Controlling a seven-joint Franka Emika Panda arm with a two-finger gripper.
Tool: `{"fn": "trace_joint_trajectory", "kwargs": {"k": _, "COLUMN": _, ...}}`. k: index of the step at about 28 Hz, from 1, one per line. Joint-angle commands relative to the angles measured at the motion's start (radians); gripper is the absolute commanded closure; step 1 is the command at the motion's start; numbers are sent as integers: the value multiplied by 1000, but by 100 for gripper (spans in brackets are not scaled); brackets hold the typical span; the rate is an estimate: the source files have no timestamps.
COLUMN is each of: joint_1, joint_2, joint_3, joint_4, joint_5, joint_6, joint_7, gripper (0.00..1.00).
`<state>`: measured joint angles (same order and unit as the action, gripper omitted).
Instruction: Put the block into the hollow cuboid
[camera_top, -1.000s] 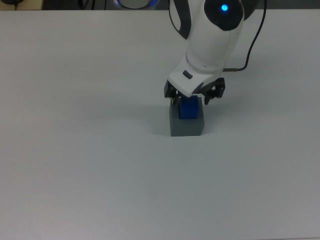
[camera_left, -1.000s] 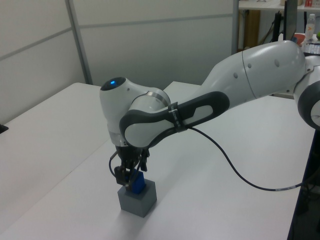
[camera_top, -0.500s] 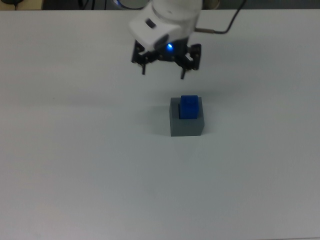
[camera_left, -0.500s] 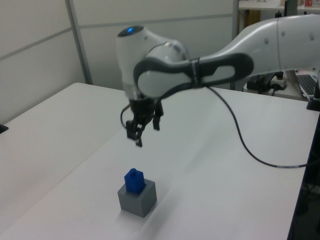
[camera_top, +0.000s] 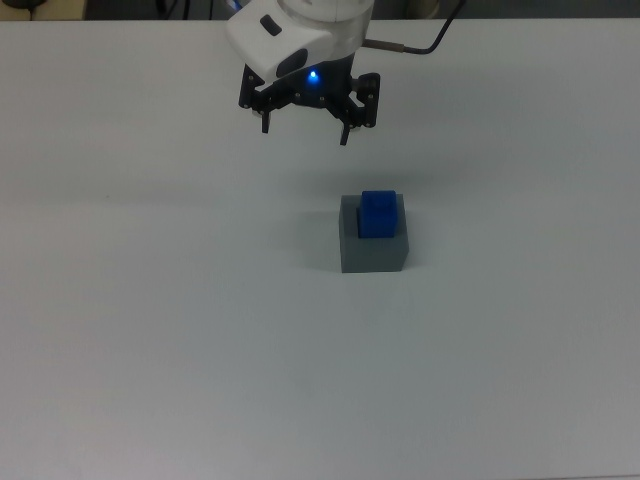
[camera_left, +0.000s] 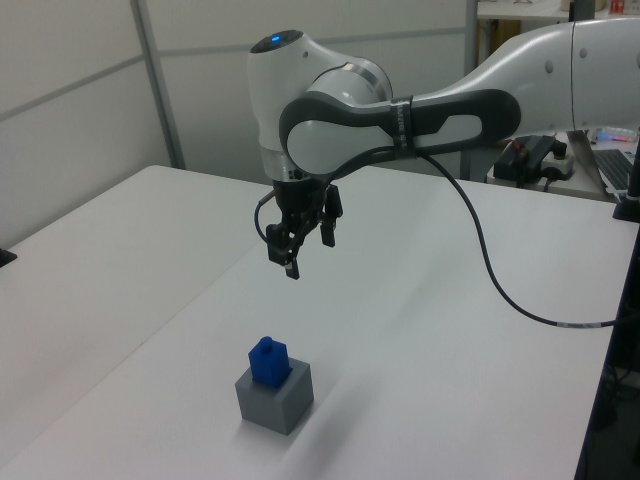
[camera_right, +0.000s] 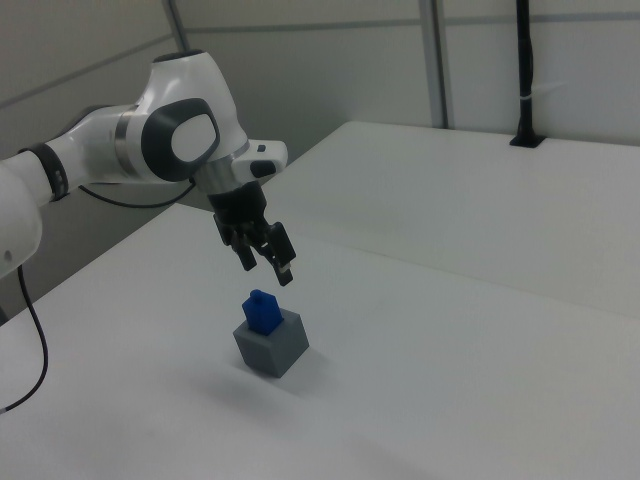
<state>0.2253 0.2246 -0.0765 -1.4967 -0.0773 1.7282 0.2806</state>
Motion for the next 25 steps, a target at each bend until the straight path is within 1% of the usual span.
{"fn": "trace_joint_trajectory", "kwargs": {"k": 1, "joint_1": 9, "joint_2": -16, "joint_3": -9, "joint_4": -7, "joint_5": -7, "joint_6": -64, "joint_7": -11, "gripper": 0}}
{"fn": "trace_joint_trajectory", "kwargs": {"k": 8, "joint_1": 6, "joint_2": -19, "joint_3": -17, "joint_4": -4, "joint_5": -6, "joint_6": -78, "joint_7": -14, "gripper": 0}}
{"fn": "trace_joint_trajectory", "kwargs": {"k": 9, "joint_1": 6, "joint_2": -16, "joint_3": -23, "joint_4": -8, "joint_5": -6, "joint_6": -78, "joint_7": -14, "gripper": 0}}
{"fn": "trace_joint_trajectory", "kwargs": {"k": 13, "joint_1": 6, "joint_2": -5, "joint_3": -23, "joint_4": -16, "joint_5": -6, "joint_6": -78, "joint_7": -17, "gripper": 0}}
{"fn": "trace_joint_trajectory", "kwargs": {"k": 15, "joint_1": -7, "joint_2": -4, "joint_3": -25, "joint_4": -17, "joint_5": -7, "joint_6": -78, "joint_7": -18, "gripper": 0}}
{"fn": "trace_joint_trajectory", "kwargs": {"k": 21, "joint_1": -50, "joint_2": -22, "joint_3": -25, "joint_4": -10, "joint_5": -7, "joint_6": -90, "joint_7": -38, "gripper": 0}}
{"fn": "trace_joint_trajectory", "kwargs": {"k": 25, "joint_1": -57, "joint_2": -51, "joint_3": -26, "joint_4": -10, "joint_5": -7, "joint_6": -91, "joint_7": -47, "gripper": 0}}
